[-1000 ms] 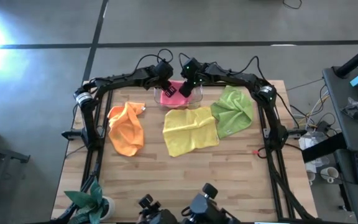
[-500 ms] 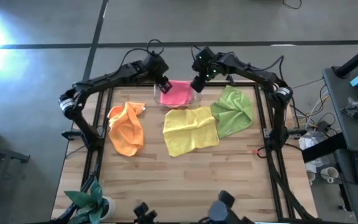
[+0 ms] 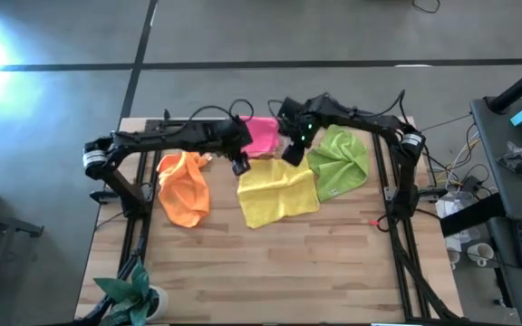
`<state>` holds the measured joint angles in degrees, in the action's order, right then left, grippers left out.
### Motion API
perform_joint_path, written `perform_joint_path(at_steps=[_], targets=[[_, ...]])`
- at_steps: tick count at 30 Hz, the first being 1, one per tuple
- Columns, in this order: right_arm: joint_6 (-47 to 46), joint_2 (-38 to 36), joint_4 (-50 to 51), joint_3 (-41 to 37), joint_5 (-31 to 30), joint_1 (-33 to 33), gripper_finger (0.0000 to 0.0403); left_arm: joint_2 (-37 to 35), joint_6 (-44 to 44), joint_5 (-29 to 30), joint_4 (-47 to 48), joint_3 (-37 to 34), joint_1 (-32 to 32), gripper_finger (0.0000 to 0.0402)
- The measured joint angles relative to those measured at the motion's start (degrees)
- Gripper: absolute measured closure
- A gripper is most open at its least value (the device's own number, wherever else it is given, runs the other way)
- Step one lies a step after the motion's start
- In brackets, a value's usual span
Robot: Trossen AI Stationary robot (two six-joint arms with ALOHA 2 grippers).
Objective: Fold microfiber towels
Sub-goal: Fold the yellow microfiber cloth
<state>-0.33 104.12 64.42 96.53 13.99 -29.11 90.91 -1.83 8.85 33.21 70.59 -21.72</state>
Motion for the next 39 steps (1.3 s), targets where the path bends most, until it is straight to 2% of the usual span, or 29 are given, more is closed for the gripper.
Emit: perform_joint_path(at_steps=[10, 14, 18, 25, 31, 39], targets=[[-3.99, -1.85, -0.48, -10.73, -0.3, 11.11, 0.0284, -0.02, 1.49, 0.04, -0.84, -4.67, 8.8, 0.0245], [-6.95, -5.87, -1.93, -16.23, -0.52, 14.49, 0.0288, -0.02, 1.52, 0.06, -2.7, -6.36, 12.74, 0.0245], [-11.1, -12.4, -8.99, -23.86, -0.5, 17.01, 0.0289, -0.02, 1.56, 0.06, -8.49, -9.09, 16.54, 0.0245], [-16.16, -22.84, -19.62, -35.58, -0.58, 18.89, 0.0289, 0.39, 1.54, -0.01, -17.27, -13.75, 21.86, 0.0245], [-13.43, -28.42, -25.02, -42.17, -0.62, 18.89, 0.0286, 0.39, 4.66, -0.2, -24.14, -16.45, 22.67, 0.0245], [-6.81, -30.45, -29.46, -48.03, -0.63, 18.87, 0.0288, 0.98, 6.18, -4.41, -21.66, -16.87, 23.44, 0.0245]])
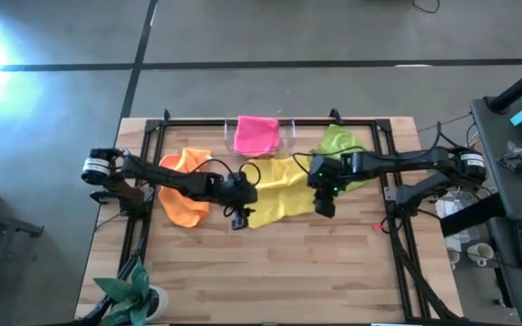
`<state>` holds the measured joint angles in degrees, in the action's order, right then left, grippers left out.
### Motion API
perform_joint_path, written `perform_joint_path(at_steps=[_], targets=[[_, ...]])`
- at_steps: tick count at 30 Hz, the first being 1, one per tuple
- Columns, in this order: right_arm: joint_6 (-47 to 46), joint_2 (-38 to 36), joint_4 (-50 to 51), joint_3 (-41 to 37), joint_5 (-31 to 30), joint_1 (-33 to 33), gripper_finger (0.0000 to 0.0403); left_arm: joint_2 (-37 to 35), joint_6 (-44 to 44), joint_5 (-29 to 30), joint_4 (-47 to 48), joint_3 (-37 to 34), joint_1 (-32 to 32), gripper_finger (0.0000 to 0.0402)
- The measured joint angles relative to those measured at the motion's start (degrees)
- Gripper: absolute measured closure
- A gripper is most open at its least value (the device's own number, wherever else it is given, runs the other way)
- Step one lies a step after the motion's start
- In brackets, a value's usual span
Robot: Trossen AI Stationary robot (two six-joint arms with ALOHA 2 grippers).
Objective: Fold microfiber towels
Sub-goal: Fold the yellow microfiber cloth
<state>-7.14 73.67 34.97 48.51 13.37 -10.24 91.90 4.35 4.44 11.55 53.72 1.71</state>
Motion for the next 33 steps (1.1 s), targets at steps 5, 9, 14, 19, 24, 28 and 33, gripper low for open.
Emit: perform_joint_path(at_steps=[5, 9, 14, 19, 24, 28, 33], targets=[[2.19, 0.76, -0.49, -2.48, 0.11, 0.0, 0.0287, 0.0, -0.16, -4.2, 1.76, -0.05, 2.97, 0.0245], [4.32, 0.77, -0.61, -3.1, 0.2, 0.04, 0.0278, 0.65, -0.16, -3.88, 1.5, -0.05, 6.21, 0.0245], [5.82, 0.77, -1.34, -3.16, 0.24, 0.11, 0.0267, 3.48, -0.18, -1.35, 0.52, -0.02, 8.39, 0.0245], [5.73, 0.77, -1.48, -3.14, 0.28, 0.13, 0.0268, 7.55, -0.1, 2.15, -0.19, 0.81, 8.64, 0.0245], [7.1, 0.77, -1.48, -3.14, 0.31, 0.24, 0.0272, 10.13, -0.2, 2.63, -0.98, 1.73, 8.64, 0.0245], [11.39, 0.77, -1.74, -3.14, 0.17, 0.24, 0.0268, 11.7, -0.18, 3.02, -1.07, 1.54, 8.51, 0.0245], [18.06, 0.82, -2.3, -3.16, 0.31, 0.26, 0.0254, 13.08, 4.13, 3.21, -0.97, 1.49, 8.51, 0.0256]])
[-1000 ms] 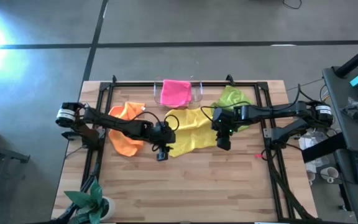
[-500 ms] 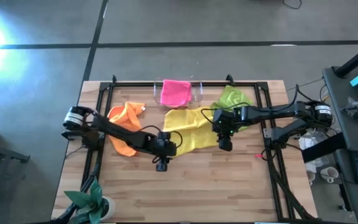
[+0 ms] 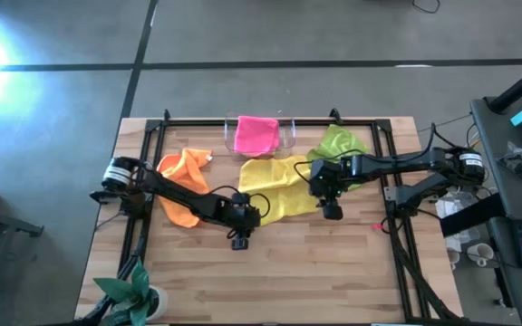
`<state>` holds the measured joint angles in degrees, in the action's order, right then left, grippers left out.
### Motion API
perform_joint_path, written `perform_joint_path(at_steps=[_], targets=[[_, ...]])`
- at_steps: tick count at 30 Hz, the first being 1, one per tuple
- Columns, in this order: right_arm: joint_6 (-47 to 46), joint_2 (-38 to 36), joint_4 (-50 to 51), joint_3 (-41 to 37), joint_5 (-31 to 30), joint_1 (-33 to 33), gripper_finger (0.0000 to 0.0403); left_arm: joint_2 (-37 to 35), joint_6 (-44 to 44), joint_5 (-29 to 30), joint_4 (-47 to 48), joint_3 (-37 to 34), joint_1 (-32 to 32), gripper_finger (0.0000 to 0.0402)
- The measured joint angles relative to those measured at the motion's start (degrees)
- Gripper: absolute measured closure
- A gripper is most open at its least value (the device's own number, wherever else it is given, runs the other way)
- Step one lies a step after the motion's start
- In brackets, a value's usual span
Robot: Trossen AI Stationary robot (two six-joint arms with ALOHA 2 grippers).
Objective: Fold microfiber towels
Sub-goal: Fold the yellow microfiber cloth
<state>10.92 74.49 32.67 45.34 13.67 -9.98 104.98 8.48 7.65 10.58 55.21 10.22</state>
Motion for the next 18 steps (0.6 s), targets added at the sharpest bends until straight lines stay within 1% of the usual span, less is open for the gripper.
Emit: perform_joint_path(at_steps=[3, 6, 8, 9, 12, 16, 18], targets=[[4.2, 0.66, -0.68, 0.0, 0.64, 0.01, 0.0245, -0.04, 1.56, 0.54, 0.2, -0.03, 0.0, 0.0289], [7.9, 2.42, -0.75, 0.0, 2.71, 0.01, 0.0237, -0.29, 1.67, 0.97, 0.51, -0.1, -0.04, 0.0339], [8.62, 3.95, -0.79, 0.0, 3.24, 0.05, 0.0233, -0.29, 1.73, 1.37, 0.56, -0.12, -0.09, 0.0377], [8.67, 4.72, -0.96, 0.0, 3.25, 0.14, 0.0231, -0.29, 2.09, 1.37, 0.61, -0.12, -0.11, 0.0389], [8.63, 7.12, -2.17, 0.0, 3.0, 0.34, 0.0229, -0.29, 4.53, 1.26, 0.64, -0.16, -0.11, 0.0393], [8.79, 10.37, -3.37, 0.0, 2.69, 1.15, 0.0229, -0.57, 4.69, 0.72, 0.64, -0.23, -0.09, 0.0399], [8.59, 12.18, -3.43, 0.04, -0.1, 1.52, 0.0229, -0.91, 4.71, 0.28, 0.64, -0.23, -0.07, 0.0399]])
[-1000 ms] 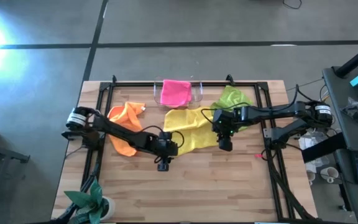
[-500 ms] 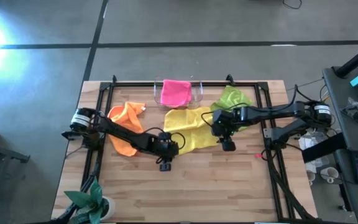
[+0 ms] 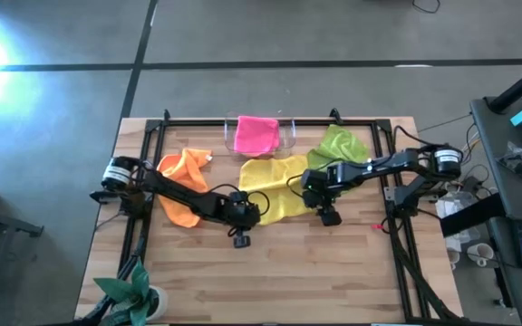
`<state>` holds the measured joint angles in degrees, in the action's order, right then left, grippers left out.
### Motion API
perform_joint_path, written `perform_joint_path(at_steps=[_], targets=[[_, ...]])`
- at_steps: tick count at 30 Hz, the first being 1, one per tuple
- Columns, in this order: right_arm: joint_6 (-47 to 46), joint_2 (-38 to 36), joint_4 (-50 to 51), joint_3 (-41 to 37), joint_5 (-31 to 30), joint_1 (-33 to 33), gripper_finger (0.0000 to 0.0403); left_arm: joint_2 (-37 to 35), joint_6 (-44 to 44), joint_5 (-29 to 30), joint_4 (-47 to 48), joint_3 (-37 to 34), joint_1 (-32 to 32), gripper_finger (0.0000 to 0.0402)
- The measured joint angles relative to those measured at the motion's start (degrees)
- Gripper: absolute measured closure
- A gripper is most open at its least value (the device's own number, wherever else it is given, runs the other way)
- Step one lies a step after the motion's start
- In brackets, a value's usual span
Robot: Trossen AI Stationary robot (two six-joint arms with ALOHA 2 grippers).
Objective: Fold microfiber towels
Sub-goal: Fold the yellow microfiber cloth
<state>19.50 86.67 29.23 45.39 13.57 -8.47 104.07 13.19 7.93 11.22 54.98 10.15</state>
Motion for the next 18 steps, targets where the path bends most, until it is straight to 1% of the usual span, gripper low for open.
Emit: perform_joint_path(at_steps=[2, 6, 8, 11, 16, 18], targets=[[-1.05, 1.43, -0.37, 0.21, -3.76, 0.19, 0.0229, -0.71, 0.0, -0.62, 0.5, -0.09, 0.05, 0.04], [-2.69, 4.08, -0.98, 0.16, -4.34, 0.27, 0.0232, -0.94, -0.01, -0.79, 0.87, 0.23, 0.03, 0.0401], [-4.21, 4.94, -1.39, 0.09, -4.72, 0.35, 0.0243, -0.94, -0.02, -0.77, 0.92, 0.35, 0.03, 0.0401], [-5.74, 6.53, -1.7, 0.09, -5.49, 0.35, 0.0283, -1.0, -0.02, -0.71, 0.72, 0.16, 0.03, 0.0401], [-9.94, 8.35, -1.88, 0.02, -4.91, 0.46, 0.0379, -1.02, 0.0, -0.53, 0.63, 0.2, 0.03, 0.0401], [-11.05, 8.4, -1.92, 0.0, -4.95, 0.63, 0.0387, -1.02, 0.02, -0.49, 0.61, 0.3, 0.03, 0.0401]])
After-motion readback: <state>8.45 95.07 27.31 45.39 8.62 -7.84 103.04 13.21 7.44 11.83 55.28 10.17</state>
